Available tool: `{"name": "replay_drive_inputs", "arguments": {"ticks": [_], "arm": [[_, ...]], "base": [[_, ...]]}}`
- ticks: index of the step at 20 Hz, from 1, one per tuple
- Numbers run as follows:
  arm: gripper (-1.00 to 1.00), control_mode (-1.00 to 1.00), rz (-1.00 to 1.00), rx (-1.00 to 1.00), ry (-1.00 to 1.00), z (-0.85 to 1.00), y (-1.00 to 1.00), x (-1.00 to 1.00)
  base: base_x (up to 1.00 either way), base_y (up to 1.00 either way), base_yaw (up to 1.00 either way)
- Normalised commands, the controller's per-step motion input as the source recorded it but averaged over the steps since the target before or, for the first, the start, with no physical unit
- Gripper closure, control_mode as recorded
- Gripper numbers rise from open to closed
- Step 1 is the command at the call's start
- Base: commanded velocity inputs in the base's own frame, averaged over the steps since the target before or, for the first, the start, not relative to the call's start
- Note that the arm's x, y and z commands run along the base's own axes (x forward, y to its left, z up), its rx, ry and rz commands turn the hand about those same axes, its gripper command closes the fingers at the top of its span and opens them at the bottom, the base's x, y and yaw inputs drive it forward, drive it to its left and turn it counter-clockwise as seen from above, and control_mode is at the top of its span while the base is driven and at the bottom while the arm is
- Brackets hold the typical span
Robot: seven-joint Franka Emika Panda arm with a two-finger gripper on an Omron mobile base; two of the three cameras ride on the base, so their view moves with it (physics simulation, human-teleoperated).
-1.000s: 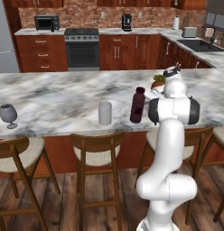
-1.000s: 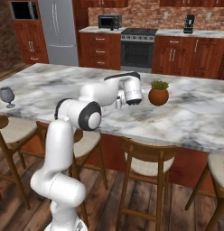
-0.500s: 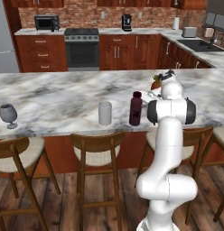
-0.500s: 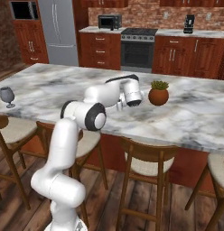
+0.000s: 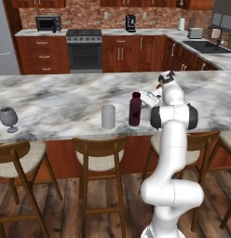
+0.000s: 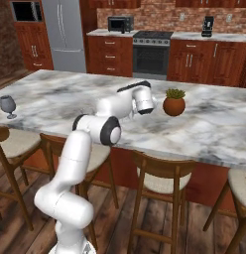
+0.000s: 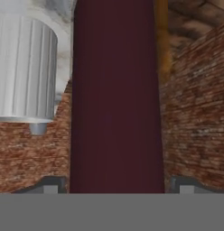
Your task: There is a wine glass and glass cup on the dining counter. Place the wine bottle next to the wine glass and the juice bottle next to the glass cup.
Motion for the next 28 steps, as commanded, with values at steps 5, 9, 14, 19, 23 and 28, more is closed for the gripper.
{"name": "replay_drive_inputs", "arguments": {"ticks": [5, 9, 14, 19, 23, 28], "arm": [[1.0, -1.0, 0.03, -0.02, 0.0, -0.48, 0.12, 0.37], [1.0, -1.0, 0.05, -0.01, 0.0, -0.57, 0.04, 0.26], [1.0, -1.0, 0.06, -0.01, 0.0, -0.32, 0.0, 0.25], [1.0, -1.0, 0.04, -0.01, -0.03, 0.0, 0.0, 0.46], [1.0, -1.0, 0.04, -0.01, -0.03, -0.05, 0.0, 0.4], [1.0, -1.0, 0.06, -0.01, 0.0, -0.49, 0.0, 0.16]], "base": [[0.0, 0.0, 0.0], [0.0, 0.0, 0.0], [0.0, 0.0, 0.0], [0.0, 0.0, 0.0], [0.0, 0.0, 0.0], [0.0, 0.0, 0.0]]}}
